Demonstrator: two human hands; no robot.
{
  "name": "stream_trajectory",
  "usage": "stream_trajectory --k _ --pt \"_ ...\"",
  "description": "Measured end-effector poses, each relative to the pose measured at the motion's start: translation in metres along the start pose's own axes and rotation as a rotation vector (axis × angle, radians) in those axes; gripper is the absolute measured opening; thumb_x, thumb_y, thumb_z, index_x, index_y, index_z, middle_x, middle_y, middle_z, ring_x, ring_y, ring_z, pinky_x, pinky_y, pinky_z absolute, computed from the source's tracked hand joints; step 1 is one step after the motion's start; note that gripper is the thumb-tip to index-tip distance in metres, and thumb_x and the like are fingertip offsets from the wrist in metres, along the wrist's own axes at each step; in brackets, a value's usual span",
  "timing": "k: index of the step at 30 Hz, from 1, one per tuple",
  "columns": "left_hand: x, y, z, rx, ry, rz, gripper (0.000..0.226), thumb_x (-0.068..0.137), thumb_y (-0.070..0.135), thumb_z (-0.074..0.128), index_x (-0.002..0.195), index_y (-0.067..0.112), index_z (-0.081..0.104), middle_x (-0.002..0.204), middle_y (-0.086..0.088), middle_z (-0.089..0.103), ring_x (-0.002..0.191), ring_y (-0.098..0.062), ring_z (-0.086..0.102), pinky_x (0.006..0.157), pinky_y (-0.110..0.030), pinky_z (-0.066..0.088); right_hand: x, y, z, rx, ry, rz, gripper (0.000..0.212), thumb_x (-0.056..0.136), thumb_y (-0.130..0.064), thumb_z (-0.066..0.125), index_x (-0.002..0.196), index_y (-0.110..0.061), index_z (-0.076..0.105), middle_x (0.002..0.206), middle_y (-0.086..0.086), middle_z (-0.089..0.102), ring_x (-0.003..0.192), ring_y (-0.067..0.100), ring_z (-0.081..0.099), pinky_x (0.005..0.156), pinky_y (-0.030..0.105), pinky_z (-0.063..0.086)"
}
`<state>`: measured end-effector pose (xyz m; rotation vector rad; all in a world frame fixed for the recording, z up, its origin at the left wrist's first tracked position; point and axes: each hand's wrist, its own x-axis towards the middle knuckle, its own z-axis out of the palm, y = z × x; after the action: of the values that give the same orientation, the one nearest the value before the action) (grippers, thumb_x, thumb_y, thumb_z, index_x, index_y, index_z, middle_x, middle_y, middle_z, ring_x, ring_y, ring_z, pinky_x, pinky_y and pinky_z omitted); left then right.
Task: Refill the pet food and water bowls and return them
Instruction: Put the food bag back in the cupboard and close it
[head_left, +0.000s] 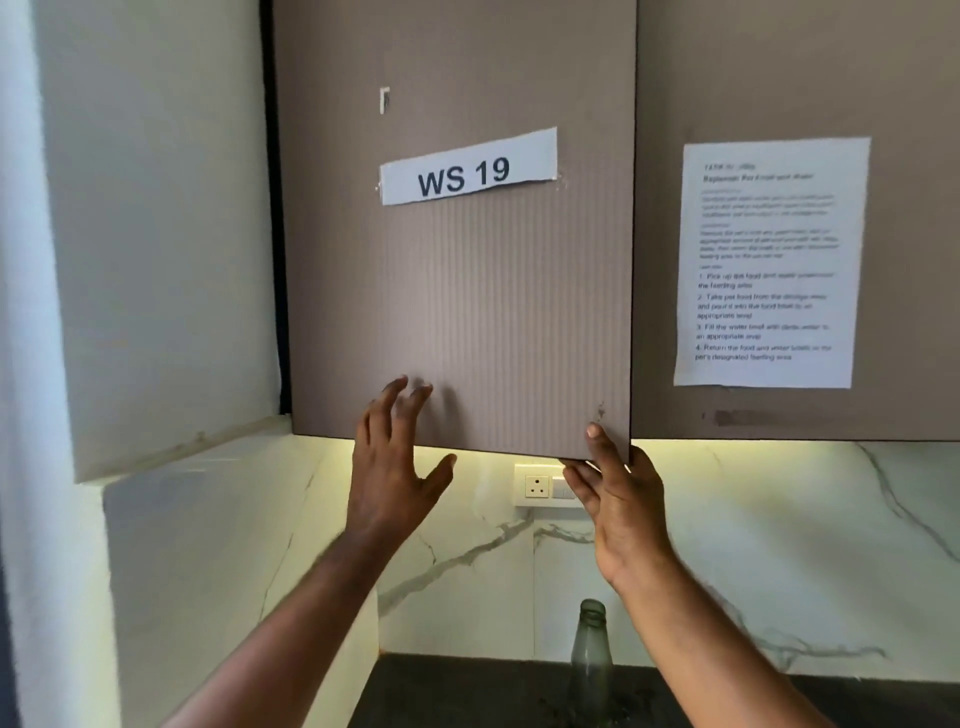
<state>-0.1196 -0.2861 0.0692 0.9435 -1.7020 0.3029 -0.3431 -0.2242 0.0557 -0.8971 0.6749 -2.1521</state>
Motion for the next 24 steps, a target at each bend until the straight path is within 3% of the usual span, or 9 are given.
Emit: stream_trajectory --k 5,9,11,13,16,19,21,24 --pt "-0.006 0.004 -0.022 -0.052 0.006 0.031 0.102 0.072 0.039 0.089 0.155 0.032 0.029 0.163 0.002 0.026 0.144 -0.028 0.032 0.106 -0.049 0.049 -0.048 -0.014 0.013 -0.14 0.0 -0.189 0.049 0.073 -0.033 0.094 0.1 -0.008 0.063 0.091 -0.004 0.076 0.094 0.017 0.075 0.084 0.04 0.065" --pt "-0.015 0.003 -0.041 -0.095 0.008 0.021 0.105 0.07 0.041 0.089 0.154 0.038 0.026 0.162 0.004 0.023 0.145 -0.024 0.028 0.108 -0.049 0.048 -0.095 -0.016 0.03 -0.267 0.015 -0.367 0.023 0.08 -0.026 0.081 0.095 -0.016 0.067 0.091 -0.001 0.077 0.089 0.02 0.075 0.087 0.056 0.061" --pt "-0.02 0.0 -0.053 -0.133 0.021 0.025 0.107 0.067 0.036 0.092 0.153 0.038 0.028 0.162 0.004 0.023 0.145 -0.023 0.027 0.108 -0.048 0.048 -0.119 -0.016 0.04 -0.37 0.011 -0.474 0.02 0.084 -0.033 0.086 0.089 -0.024 0.068 0.087 -0.001 0.076 0.083 0.019 0.074 0.078 0.045 0.061" --pt "-0.023 -0.005 -0.063 -0.16 0.045 0.036 0.11 0.063 0.032 0.094 0.152 0.034 0.03 0.161 0.002 0.026 0.144 -0.024 0.028 0.107 -0.042 0.046 -0.142 -0.017 0.051 -0.494 0.028 -0.589 0.029 0.082 -0.047 0.08 0.082 -0.025 0.062 0.073 -0.003 0.069 0.068 0.012 0.065 0.062 0.027 0.05" --pt "-0.027 -0.017 -0.08 -0.212 0.089 0.054 0.11 0.059 0.029 0.098 0.15 0.025 0.035 0.156 -0.005 0.032 0.142 -0.026 0.032 0.105 -0.035 0.037 -0.177 -0.015 0.077 -0.579 0.009 -0.721 0.03 0.081 -0.05 0.073 0.08 -0.023 0.057 0.065 -0.004 0.062 0.058 0.013 0.058 0.05 0.025 0.043" --pt "-0.028 -0.031 -0.094 -0.28 0.147 0.066 0.106 0.058 0.015 0.096 0.147 0.02 0.038 0.152 -0.006 0.036 0.141 -0.027 0.037 0.111 -0.042 0.041 -0.208 -0.008 0.103 -0.6 -0.06 -0.831 0.017 0.086 -0.04 0.073 0.089 -0.024 0.068 0.067 -0.005 0.068 0.056 0.014 0.064 0.047 0.028 0.047" --pt "-0.029 -0.039 -0.103 -0.314 0.17 0.069 0.101 0.061 0.01 0.093 0.146 0.02 0.039 0.15 -0.006 0.037 0.139 -0.028 0.039 0.109 -0.052 0.044 -0.224 -0.004 0.118 -0.609 -0.09 -0.854 0.019 0.087 -0.036 0.074 0.099 -0.022 0.073 0.073 -0.006 0.071 0.059 0.015 0.067 0.05 0.025 0.049" --pt "-0.03 -0.046 -0.114 -0.383 0.163 0.079 0.095 0.065 0.024 0.089 0.145 0.018 0.038 0.148 -0.008 0.038 0.137 -0.031 0.043 0.104 -0.057 0.047 -0.24 0.0 0.135 -0.667 -0.088 -0.903 0.018 0.086 -0.035 0.076 0.097 -0.02 0.073 0.076 -0.016 0.065 0.06 0.008 0.063 0.055 0.017 0.044"
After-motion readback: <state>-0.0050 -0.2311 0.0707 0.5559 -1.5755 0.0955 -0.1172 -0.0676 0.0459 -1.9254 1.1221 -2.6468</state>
